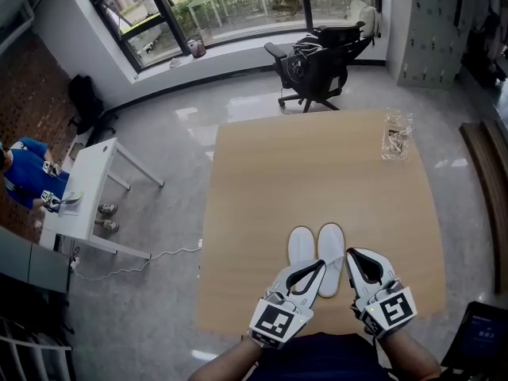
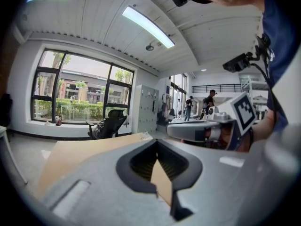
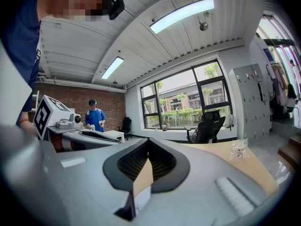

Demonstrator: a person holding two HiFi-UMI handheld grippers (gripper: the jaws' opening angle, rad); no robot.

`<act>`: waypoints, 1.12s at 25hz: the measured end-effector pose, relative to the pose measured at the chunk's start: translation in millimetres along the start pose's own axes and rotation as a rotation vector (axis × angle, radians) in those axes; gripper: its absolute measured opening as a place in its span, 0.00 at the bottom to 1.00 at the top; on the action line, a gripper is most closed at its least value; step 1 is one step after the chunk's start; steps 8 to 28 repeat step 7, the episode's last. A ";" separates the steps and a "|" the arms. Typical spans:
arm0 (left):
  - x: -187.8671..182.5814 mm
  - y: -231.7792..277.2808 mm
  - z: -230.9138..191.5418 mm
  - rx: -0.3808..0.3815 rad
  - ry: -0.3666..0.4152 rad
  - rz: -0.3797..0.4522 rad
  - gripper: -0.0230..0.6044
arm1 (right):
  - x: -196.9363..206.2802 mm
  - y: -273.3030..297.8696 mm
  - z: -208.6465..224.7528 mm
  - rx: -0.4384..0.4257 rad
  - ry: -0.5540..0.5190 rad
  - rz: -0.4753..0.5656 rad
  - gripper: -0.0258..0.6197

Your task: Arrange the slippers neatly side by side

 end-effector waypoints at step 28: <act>-1.5 4.3 -1.0 -0.010 -0.002 0.009 0.04 | -0.4 4.0 2.3 -0.015 0.001 -0.006 0.06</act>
Point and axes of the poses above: the fingertips, and each gripper's own axes: y forward along the fingers, z to its right, x out of its underside, the point moved 6 cm from there along -y, backward along the fingers, and after that the axes turned 11 degrees about -x, right-handed, at the moved point
